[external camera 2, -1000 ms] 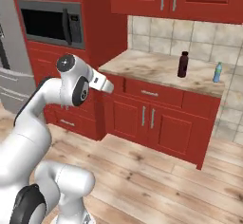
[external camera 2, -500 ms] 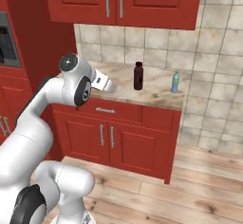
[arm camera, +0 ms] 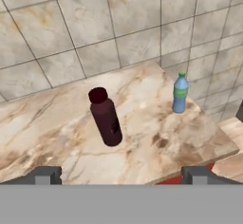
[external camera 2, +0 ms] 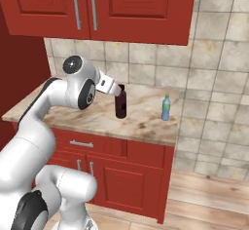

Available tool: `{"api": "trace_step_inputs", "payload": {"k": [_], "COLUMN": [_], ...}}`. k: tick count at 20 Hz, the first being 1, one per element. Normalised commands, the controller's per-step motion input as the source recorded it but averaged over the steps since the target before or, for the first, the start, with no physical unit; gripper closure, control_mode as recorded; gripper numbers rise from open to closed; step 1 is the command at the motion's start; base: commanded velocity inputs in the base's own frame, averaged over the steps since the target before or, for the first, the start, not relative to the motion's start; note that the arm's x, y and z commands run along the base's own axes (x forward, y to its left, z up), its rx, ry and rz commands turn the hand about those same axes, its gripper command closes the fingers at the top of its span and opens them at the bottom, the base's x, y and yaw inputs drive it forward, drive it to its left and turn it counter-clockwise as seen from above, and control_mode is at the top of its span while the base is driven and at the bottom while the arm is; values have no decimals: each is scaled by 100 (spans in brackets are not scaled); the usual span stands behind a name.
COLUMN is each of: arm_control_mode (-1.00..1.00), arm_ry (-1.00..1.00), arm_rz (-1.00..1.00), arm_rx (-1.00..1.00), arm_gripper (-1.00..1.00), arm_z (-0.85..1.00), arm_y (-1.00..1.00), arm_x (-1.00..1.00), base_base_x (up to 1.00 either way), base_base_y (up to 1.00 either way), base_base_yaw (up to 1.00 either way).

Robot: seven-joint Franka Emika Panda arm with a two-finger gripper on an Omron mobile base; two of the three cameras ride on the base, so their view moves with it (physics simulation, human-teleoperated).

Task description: Place the drinks on the dining counter in a tight cluster.

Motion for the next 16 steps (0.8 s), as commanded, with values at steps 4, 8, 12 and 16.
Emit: {"api": "trace_step_inputs", "payload": {"k": [4,8,12,16], "arm_control_mode": [100,100,100,100], "arm_ry": [0,0,0,0], "arm_rz": [0,0,0,0], "arm_rx": [0,0,0,0], "arm_gripper": [-100,-100,-100,-100], "arm_z": [0,0,0,0], "arm_y": [0,0,0,0], "arm_x": [0,0,0,0], "base_base_x": [18,9,59,38], "base_base_y": [5,0,5,2], "base_base_yaw": [-1,0,-3,0]}}
